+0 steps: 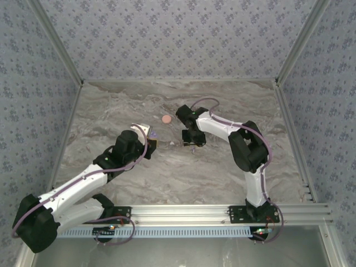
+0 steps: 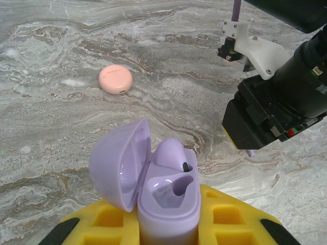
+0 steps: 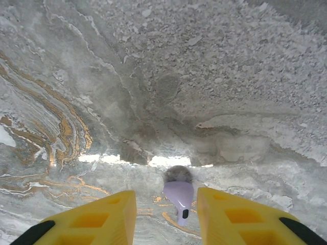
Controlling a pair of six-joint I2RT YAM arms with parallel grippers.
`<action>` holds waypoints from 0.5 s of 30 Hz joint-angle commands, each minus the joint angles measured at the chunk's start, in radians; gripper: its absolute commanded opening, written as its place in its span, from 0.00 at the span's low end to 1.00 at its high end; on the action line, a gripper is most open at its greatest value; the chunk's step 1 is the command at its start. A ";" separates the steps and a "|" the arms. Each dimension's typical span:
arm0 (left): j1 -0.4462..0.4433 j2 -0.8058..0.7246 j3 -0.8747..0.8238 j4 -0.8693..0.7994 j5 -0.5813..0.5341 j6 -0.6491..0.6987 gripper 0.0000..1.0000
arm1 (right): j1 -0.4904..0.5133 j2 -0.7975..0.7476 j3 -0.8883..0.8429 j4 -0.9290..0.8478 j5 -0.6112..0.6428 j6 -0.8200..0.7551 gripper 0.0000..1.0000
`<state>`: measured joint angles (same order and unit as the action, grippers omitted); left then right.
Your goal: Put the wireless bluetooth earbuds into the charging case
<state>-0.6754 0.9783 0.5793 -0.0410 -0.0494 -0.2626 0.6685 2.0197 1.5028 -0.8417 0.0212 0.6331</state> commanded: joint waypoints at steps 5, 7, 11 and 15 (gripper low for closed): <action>0.000 0.002 0.027 0.034 0.012 0.002 0.10 | 0.010 0.042 0.043 -0.048 0.051 0.041 0.36; 0.000 0.002 0.028 0.035 0.012 0.003 0.10 | 0.011 0.044 0.043 -0.048 0.054 0.042 0.36; -0.001 0.003 0.028 0.036 0.012 0.002 0.10 | 0.012 0.053 0.043 -0.048 0.050 0.040 0.36; 0.000 0.006 0.029 0.038 0.016 0.002 0.10 | 0.011 0.060 0.040 -0.042 0.034 0.043 0.36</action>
<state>-0.6754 0.9783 0.5793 -0.0410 -0.0490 -0.2626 0.6731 2.0579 1.5230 -0.8532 0.0456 0.6479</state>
